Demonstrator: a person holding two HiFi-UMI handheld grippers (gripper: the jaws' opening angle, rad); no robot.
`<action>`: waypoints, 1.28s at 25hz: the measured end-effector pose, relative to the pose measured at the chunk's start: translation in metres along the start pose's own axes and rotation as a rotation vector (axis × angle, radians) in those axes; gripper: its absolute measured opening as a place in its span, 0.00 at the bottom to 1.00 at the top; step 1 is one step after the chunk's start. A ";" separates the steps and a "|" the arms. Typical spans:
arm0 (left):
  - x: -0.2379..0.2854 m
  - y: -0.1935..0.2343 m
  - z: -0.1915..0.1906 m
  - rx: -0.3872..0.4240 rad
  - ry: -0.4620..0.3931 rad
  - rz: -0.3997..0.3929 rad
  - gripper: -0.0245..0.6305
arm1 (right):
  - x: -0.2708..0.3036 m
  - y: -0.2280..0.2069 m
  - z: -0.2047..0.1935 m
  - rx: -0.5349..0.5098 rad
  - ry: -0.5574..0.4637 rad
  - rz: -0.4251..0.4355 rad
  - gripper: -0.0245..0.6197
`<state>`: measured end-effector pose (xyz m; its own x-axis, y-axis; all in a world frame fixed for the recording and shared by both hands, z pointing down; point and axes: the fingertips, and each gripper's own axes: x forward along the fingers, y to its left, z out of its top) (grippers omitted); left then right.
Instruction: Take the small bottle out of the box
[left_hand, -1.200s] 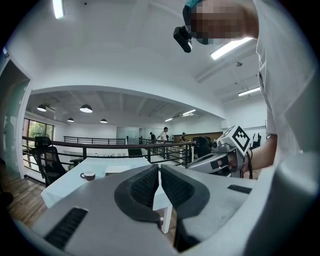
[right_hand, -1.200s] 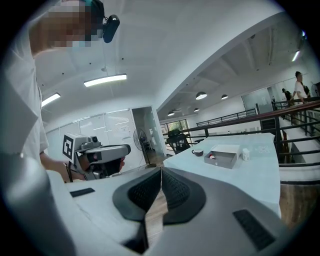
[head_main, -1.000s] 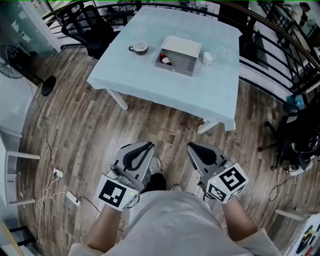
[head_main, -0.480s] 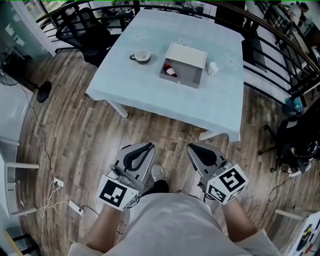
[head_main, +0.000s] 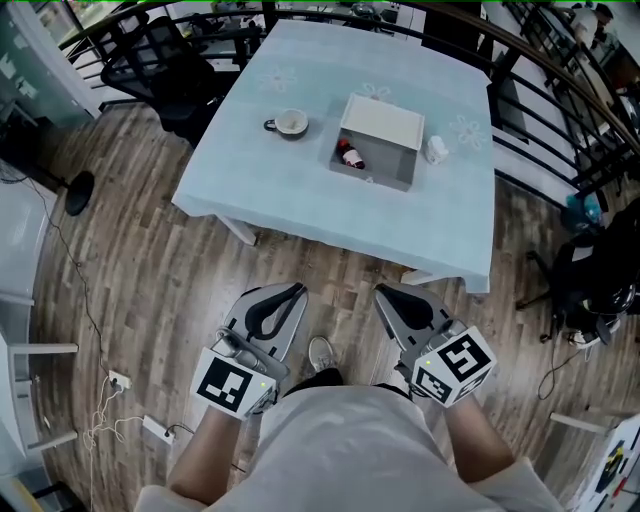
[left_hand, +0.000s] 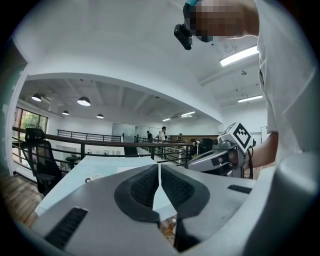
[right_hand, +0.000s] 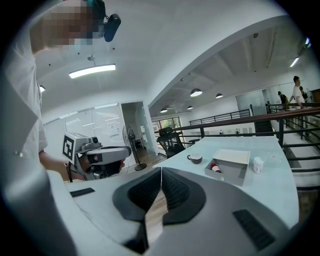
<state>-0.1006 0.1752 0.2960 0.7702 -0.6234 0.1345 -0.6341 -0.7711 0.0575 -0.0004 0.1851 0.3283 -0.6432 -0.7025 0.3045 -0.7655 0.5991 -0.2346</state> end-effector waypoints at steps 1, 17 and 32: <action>0.000 0.006 0.000 0.001 0.000 -0.002 0.08 | 0.006 0.000 0.002 -0.001 0.000 -0.003 0.07; 0.017 0.064 -0.004 0.009 0.014 -0.011 0.08 | 0.061 -0.018 0.020 -0.004 0.008 -0.018 0.07; 0.090 0.105 0.000 0.000 0.037 0.033 0.08 | 0.105 -0.091 0.043 -0.009 0.016 0.031 0.07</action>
<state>-0.0985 0.0382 0.3144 0.7462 -0.6428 0.1732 -0.6588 -0.7504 0.0529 0.0010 0.0407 0.3417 -0.6659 -0.6777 0.3120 -0.7452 0.6239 -0.2354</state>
